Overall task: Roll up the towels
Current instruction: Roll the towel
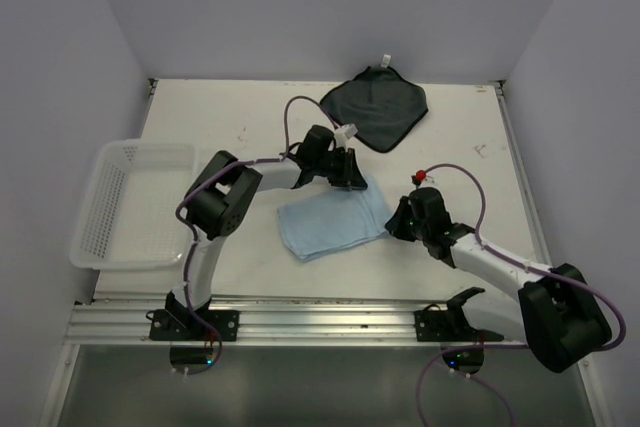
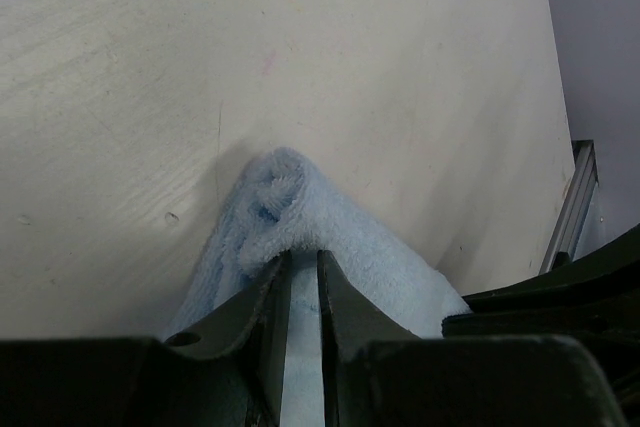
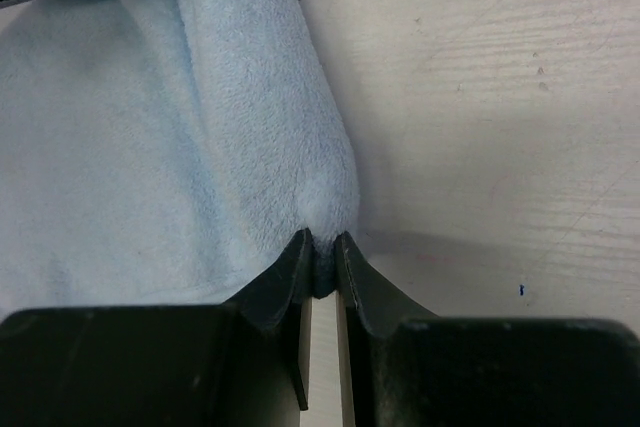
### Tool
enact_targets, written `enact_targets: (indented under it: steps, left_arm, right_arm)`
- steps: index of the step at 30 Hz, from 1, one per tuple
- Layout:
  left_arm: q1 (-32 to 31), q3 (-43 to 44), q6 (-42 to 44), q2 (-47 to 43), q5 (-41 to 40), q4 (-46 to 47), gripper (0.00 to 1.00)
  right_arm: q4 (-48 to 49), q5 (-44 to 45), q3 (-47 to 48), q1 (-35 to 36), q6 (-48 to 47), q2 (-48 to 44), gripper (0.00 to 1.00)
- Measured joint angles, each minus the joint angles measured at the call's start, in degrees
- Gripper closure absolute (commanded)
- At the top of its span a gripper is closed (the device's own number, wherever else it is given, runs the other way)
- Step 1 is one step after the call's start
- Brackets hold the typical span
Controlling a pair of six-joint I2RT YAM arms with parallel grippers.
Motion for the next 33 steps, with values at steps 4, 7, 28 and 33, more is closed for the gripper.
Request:
enact_targets:
  steps: [4, 7, 28, 33]
  left_arm:
    - [0.7, -0.1, 0.3, -1.3, -0.7, -1.5, 0.8]
    - [1.1, -0.1, 0.3, -2.6, -1.1, -2.5, 0.8]
    - [1.5, -1.1, -1.6, -9.4, -1.9, -2.3, 0.79]
    - [1.3, -2.1, -2.9, -9.4, -1.9, -2.1, 0.79]
  right_arm:
    - [-1.7, 3.6, 0.0, 2.7, -1.5, -1.4, 1.0]
    - [-3.7, 8.3, 0.9, 7.1, -2.5, -1.2, 1.0]
    - [-11.4, 31.3, 8.0, 23.6, -4.9, 5.9, 1.0]
    - [-13.4, 36.8, 9.5, 27.8, -4.9, 7.9, 1.0]
